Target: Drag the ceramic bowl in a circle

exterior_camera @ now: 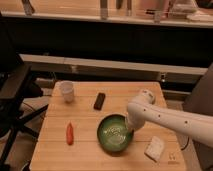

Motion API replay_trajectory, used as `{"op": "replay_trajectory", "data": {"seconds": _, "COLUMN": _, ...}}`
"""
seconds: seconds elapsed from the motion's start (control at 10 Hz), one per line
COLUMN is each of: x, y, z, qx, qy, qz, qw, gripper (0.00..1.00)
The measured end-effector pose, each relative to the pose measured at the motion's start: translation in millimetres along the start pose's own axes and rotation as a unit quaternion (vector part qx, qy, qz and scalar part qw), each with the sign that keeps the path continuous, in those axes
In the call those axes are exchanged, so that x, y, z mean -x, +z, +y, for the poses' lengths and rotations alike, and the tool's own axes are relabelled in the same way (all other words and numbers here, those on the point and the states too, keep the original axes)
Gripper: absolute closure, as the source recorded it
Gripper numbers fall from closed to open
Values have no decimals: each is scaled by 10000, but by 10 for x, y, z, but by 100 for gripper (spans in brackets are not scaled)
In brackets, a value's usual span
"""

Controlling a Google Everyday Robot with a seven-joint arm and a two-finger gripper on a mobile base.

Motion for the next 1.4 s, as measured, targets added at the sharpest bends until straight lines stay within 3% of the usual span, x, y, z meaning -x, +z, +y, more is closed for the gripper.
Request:
{"op": "replay_trajectory", "data": {"seconds": 0.5, "x": -34, "y": 19, "z": 0, "qx": -9, "qy": -102, "qz": 5, "qw": 9999, "gripper": 100}}
{"op": "replay_trajectory", "data": {"seconds": 1.0, "x": -57, "y": 33, "z": -231, "qx": -13, "qy": -295, "qz": -35, "qw": 9996, "gripper": 100}}
{"op": "replay_trajectory", "data": {"seconds": 1.4, "x": -65, "y": 57, "z": -59, "qx": -19, "qy": -341, "qz": -33, "qw": 9994, "gripper": 100}}
